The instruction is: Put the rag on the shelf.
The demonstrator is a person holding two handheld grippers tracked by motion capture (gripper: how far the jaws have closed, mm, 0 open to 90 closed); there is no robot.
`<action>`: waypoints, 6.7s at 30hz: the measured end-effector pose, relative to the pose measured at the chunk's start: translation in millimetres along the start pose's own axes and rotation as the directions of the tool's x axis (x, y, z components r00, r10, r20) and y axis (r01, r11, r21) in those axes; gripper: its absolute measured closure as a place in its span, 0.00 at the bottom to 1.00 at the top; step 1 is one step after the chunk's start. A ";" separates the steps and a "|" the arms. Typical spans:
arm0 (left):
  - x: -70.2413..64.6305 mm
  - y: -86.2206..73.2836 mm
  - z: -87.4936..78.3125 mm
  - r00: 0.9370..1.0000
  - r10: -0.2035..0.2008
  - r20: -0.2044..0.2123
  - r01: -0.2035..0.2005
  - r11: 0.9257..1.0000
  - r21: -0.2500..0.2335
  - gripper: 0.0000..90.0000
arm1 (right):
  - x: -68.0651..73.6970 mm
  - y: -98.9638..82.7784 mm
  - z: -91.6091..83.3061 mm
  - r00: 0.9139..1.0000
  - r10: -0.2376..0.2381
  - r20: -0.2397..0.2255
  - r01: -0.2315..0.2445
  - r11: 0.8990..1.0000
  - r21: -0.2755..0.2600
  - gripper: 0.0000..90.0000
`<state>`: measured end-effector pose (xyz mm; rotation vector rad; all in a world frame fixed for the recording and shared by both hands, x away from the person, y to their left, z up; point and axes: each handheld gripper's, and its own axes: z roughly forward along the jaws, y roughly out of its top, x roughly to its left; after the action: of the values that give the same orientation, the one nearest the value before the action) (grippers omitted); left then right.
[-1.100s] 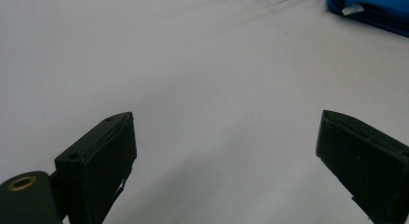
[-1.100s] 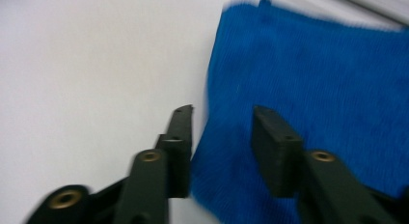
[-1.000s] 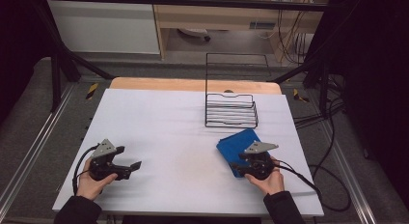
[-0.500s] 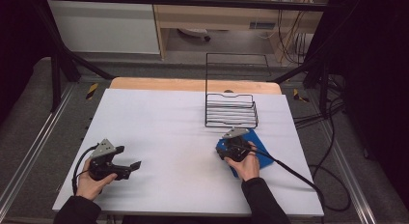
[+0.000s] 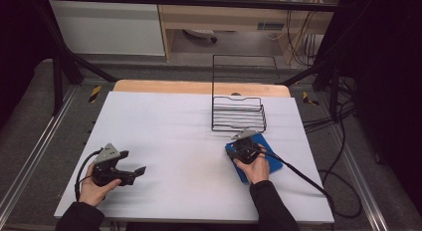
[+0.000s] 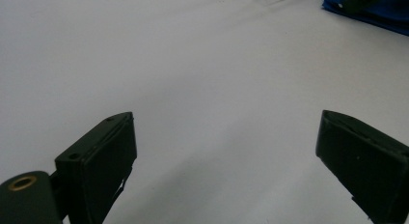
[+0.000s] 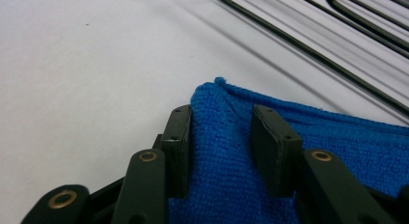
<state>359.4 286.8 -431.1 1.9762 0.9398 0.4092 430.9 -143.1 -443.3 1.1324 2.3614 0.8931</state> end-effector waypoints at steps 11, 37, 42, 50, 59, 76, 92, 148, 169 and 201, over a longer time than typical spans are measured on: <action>-0.6 0.3 -0.5 1.000 0.007 0.000 -0.007 1.000 0.000 0.08 | 5.7 -5.0 0.0 0.997 -0.057 0.042 0.056 0.998 0.010 0.81; -0.6 0.8 -0.5 1.000 0.007 0.000 -0.007 1.000 -0.001 0.08 | 40.6 10.7 -34.4 0.962 -0.126 -0.244 0.097 0.987 -0.129 0.95; -0.7 0.7 -0.3 1.000 0.003 0.000 -0.003 1.000 0.001 0.08 | 67.4 12.6 -31.8 0.928 -0.192 -0.318 0.158 0.979 -0.133 0.95; -0.7 0.9 -0.4 1.000 0.002 0.000 -0.002 1.000 0.000 0.08 | 104.6 9.9 -23.9 0.852 -0.249 -0.461 0.218 0.969 -0.120 0.94; -0.6 0.7 -0.5 1.000 0.002 0.000 -0.002 1.000 0.004 0.08 | 96.6 14.9 -33.9 0.867 -0.234 -0.440 0.166 0.968 -0.189 0.46; -2.0 0.7 1.5 1.000 0.001 0.003 -0.001 1.000 0.015 0.08 | -2.6 -53.2 -58.6 0.984 0.101 -0.144 -0.111 0.992 -0.064 0.62; -3.2 0.7 2.1 1.000 0.002 0.008 -0.002 1.000 0.018 0.08 | 3.1 -57.7 -49.4 0.954 0.209 -0.217 -0.202 0.978 0.052 0.95; -76.1 79.4 79.5 0.996 0.037 0.081 -0.044 0.995 0.090 0.08 | -31.5 -68.5 -75.2 0.972 0.111 -0.209 -0.148 0.974 -0.172 0.04; -100.1 96.7 148.8 0.999 0.018 0.050 -0.028 0.977 0.210 0.43 | -29.9 -69.3 -75.0 0.971 0.115 -0.210 -0.151 0.975 -0.165 0.07; -94.1 92.0 173.8 0.994 -0.068 0.085 0.044 0.965 0.260 0.86 | -31.0 -64.2 -73.6 0.960 0.153 -0.236 -0.195 0.966 -0.168 0.19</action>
<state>443.2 86.1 -444.6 2.1764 1.0282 0.1665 372.3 -226.3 -431.6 1.2325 2.3085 1.3405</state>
